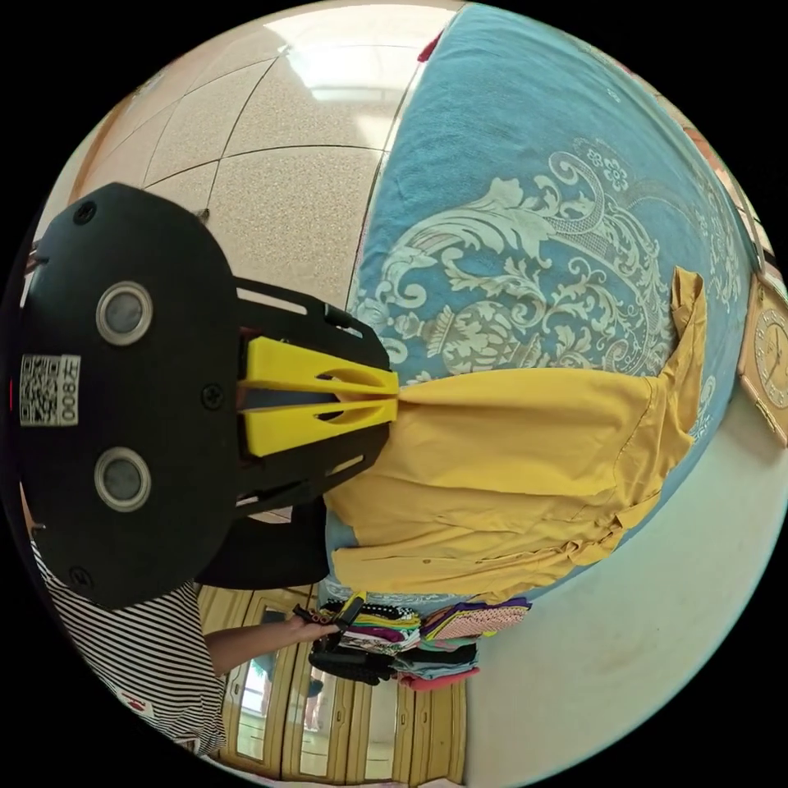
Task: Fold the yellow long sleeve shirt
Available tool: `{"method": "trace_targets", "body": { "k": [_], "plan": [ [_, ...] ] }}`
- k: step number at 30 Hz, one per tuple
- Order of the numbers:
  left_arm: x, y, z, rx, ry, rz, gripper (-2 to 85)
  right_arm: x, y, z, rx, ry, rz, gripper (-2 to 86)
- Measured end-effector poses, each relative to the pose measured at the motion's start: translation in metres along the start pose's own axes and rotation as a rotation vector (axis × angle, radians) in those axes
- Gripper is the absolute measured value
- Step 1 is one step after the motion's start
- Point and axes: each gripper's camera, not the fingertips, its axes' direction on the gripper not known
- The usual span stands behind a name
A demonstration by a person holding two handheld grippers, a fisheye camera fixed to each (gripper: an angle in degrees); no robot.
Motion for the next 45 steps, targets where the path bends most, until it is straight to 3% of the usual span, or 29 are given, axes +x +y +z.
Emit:
{"method": "trace_targets", "body": {
  "k": [2, 9, 13, 16, 19, 21, 24, 26, 30, 34, 38, 45],
  "plan": [
    [0.002, 0.011, -0.026, 0.032, -0.059, 0.009, 1.9, -0.004, 0.004, -0.006, -0.030, 0.036, -0.013, 1.9],
    [0.008, 0.032, -0.060, 0.036, -0.114, 0.016, 7.0, -0.007, 0.011, -0.024, -0.040, 0.059, -0.018, 0.5],
    [0.038, 0.055, -0.081, 0.167, -0.163, 0.021, 8.4, -0.011, 0.013, -0.042, 0.004, 0.077, 0.037, 1.1],
    [0.078, 0.067, -0.081, 0.212, -0.073, 0.137, 8.7, -0.006, 0.017, -0.061, 0.062, 0.069, 0.103, 1.1],
    [0.126, 0.063, -0.057, 0.131, -0.031, 0.290, 9.2, -0.015, 0.017, -0.081, 0.156, -0.028, 0.101, 1.2],
    [0.156, 0.060, -0.037, 0.048, -0.007, 0.401, 9.6, -0.042, 0.006, -0.085, 0.172, -0.116, 0.016, 1.6],
    [0.188, 0.063, -0.017, -0.029, -0.168, 0.499, 10.3, -0.125, -0.012, -0.076, 0.086, -0.201, -0.219, 3.1],
    [0.190, 0.068, -0.023, -0.034, -0.209, 0.519, 10.5, -0.209, -0.004, -0.059, -0.023, -0.223, -0.474, 4.8],
    [0.151, 0.068, -0.055, 0.037, -0.263, 0.366, 11.0, -0.316, 0.038, -0.031, -0.124, -0.174, -0.814, 5.8],
    [0.081, 0.061, -0.083, 0.112, -0.238, 0.134, 11.4, -0.385, 0.083, 0.007, -0.184, 0.023, -1.082, 6.3],
    [0.053, 0.050, -0.063, 0.048, -0.129, 0.056, 7.2, -0.405, 0.103, 0.025, -0.161, 0.229, -1.185, 5.7],
    [0.063, 0.047, -0.079, 0.081, -0.130, 0.087, 1.4, -0.427, 0.111, 0.011, -0.138, 0.291, -1.235, 1.0]
  ]
}}
